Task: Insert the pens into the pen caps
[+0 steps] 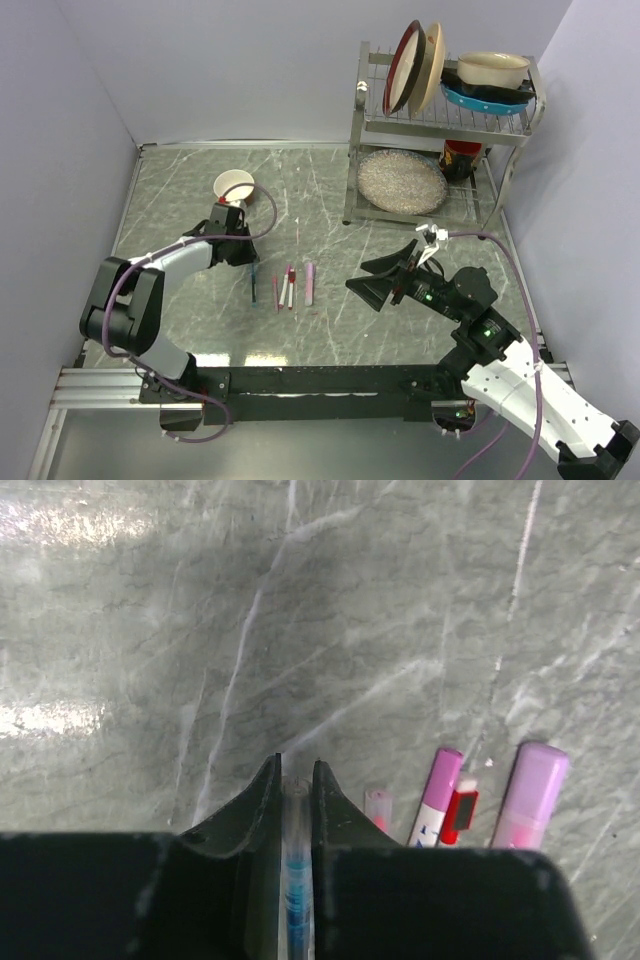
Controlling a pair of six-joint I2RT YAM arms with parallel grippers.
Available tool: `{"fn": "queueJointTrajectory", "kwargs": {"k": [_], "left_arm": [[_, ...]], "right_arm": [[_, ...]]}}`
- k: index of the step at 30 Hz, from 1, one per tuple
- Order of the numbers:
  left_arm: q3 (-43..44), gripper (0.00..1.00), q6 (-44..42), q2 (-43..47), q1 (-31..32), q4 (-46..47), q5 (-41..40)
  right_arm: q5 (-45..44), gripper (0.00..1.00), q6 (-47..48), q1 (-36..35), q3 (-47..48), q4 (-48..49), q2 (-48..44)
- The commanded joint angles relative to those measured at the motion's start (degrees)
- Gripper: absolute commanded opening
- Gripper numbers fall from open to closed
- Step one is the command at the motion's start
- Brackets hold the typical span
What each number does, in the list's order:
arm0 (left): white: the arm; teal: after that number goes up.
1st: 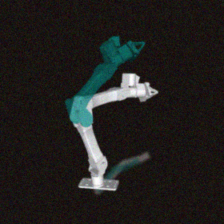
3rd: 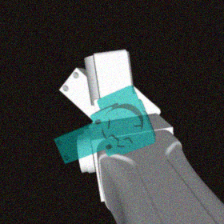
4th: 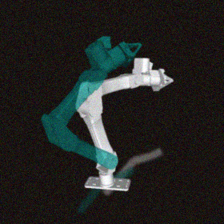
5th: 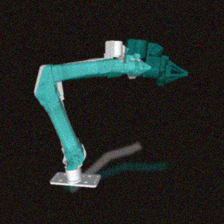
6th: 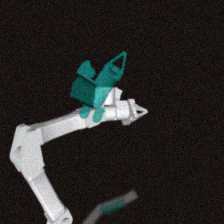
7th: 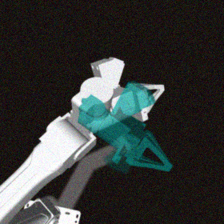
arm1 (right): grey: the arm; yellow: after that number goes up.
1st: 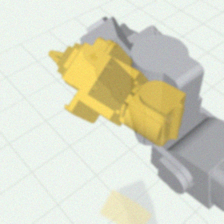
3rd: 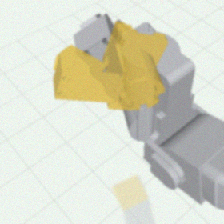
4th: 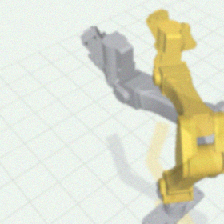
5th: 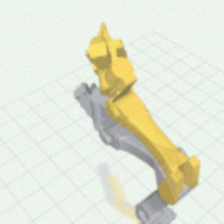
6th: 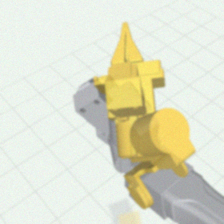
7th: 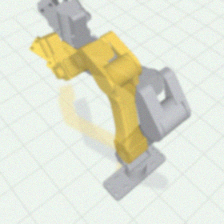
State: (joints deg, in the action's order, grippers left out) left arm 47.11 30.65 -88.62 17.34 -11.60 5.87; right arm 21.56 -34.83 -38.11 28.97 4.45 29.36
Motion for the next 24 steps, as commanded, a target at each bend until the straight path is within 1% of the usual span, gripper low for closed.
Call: {"fn": "queueJointTrajectory", "kwargs": {"k": [1,2,6,7,8,11,13,14,15,16,17,18,20,21,23,24], "left_arm": [[-0.44,0.18,-0.42,-1.99,0.23,3.07,-0.69],[-0.53,0.22,-0.25,-2.34,0.23,3.24,-0.51],[-0.62,0.22,0.46,-3.05,0.32,2.19,-2.08],[-0.62,0.24,0.81,-2.88,0.32,1.93,-2.79],[-0.62,0.28,0.90,-2.61,0.32,0.88,-4.53],[0.08,0.34,1.07,0.45,0.32,-0.97,-5.69],[1.05,0.40,0.81,5.72,0.76,-3.08,-5.69],[2.01,0.62,0.38,7.91,0.94,-3.69,-5.69],[2.54,0.70,-0.06,12.63,1.02,-4.83,-5.17],[3.07,0.76,-1.63,15.20,1.29,-4.93,-3.86],[3.68,0.90,-2.61,17.84,1.29,-4.93,-1.32],[3.86,0.99,-4.53,22.74,1.29,-4.67,3.84],[3.60,0.99,-5.60,27.69,1.38,-3.70,8.70],[3.17,0.99,-6.21,32.50,1.38,-3.26,12.98],[1.24,0.99,-5.87,36.92,1.38,-1.24,15.13],[0.44,0.99,-5.35,41.12,1.38,-0.45,16.18]], "right_arm": [[-2.14,1.00,-0.41,0.05,1.09,-0.93,0.25],[-2.40,0.99,-0.50,0.05,1.61,-1.37,0.34],[-3.45,0.99,-0.33,-0.04,3.46,-4.01,0.34],[-3.63,0.99,-0.33,0.05,3.63,-4.01,-0.01],[-3.89,0.99,-0.41,0.05,4.07,-5.05,-0.18],[-4.51,0.99,-0.77,0.05,5.21,-6.73,-0.71],[-4.95,0.99,-1.03,-0.04,5.92,-8.74,-0.89],[-5.30,0.99,-1.12,-0.04,6.01,-9.54,-0.89],[-6.26,1.00,-1.21,-0.12,6.18,-10.50,-0.89],[-6.96,1.00,-0.95,-0.04,6.45,-12.77,-0.80],[-7.32,1.00,-0.77,-0.04,6.80,-13.75,-0.80],[-7.67,1.00,-0.68,-0.12,6.89,-14.37,-1.24],[-8.81,1.00,-0.76,-0.04,6.98,-15.61,-2.03],[-9.25,1.00,-0.85,-0.04,7.24,-16.05,-2.81],[-12.85,1.00,-1.99,-0.04,8.55,-18.24,-3.35],[-14.17,1.00,-3.13,0.05,9.08,-18.94,-3.52]]}}
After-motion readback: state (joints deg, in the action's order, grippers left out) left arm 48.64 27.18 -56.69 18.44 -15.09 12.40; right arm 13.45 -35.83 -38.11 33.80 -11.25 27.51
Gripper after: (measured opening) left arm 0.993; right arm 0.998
